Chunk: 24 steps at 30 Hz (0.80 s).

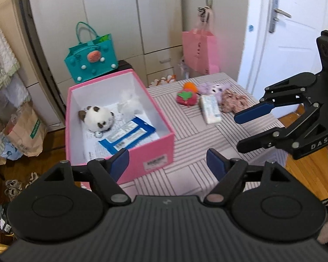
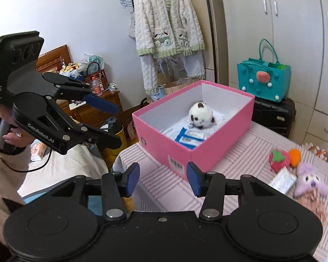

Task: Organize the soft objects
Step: 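Open the left gripper and withdraw it from the box, then move the right tool to the pink floral scrunchie while the left tool approaches the white tissue pack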

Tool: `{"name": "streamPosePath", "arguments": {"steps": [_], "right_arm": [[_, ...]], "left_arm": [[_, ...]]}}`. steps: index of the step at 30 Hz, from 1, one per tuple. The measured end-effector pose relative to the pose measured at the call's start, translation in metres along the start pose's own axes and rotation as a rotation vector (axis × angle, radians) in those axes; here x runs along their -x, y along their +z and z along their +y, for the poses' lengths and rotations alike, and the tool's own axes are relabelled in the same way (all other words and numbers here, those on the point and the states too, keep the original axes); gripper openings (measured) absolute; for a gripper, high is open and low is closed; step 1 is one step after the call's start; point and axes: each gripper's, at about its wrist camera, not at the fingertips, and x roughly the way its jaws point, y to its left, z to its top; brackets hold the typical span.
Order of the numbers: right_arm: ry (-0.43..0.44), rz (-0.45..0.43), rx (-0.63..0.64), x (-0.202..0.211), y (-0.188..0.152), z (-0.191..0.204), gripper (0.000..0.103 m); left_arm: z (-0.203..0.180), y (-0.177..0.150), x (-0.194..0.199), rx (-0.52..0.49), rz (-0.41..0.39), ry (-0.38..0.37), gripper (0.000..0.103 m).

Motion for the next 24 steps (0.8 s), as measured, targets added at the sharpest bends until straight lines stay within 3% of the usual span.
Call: {"name": "streamPosePath", "arguments": {"steps": [10, 18, 21, 24], "right_arm": [[-0.135, 0.037, -0.044, 0.04, -0.044, -0.01, 0.061], [-0.189, 0.025, -0.131, 0.055, -0.085, -0.052, 0.066], [-0.243, 0.007, -0.142, 0.053, -0.102, -0.068, 0.068], [-0.242, 0.015, -0.179, 0.05, -0.117, -0.09, 0.072]], "left_arm": [[-0.04, -0.015, -0.016, -0.102, 0.038, -0.078, 0.078], [-0.063, -0.022, -0.049, -0.089, 0.038, -0.179, 0.078], [-0.07, -0.022, -0.066, -0.082, 0.027, -0.192, 0.078], [-0.074, -0.02, -0.084, -0.067, 0.011, -0.192, 0.078]]}}
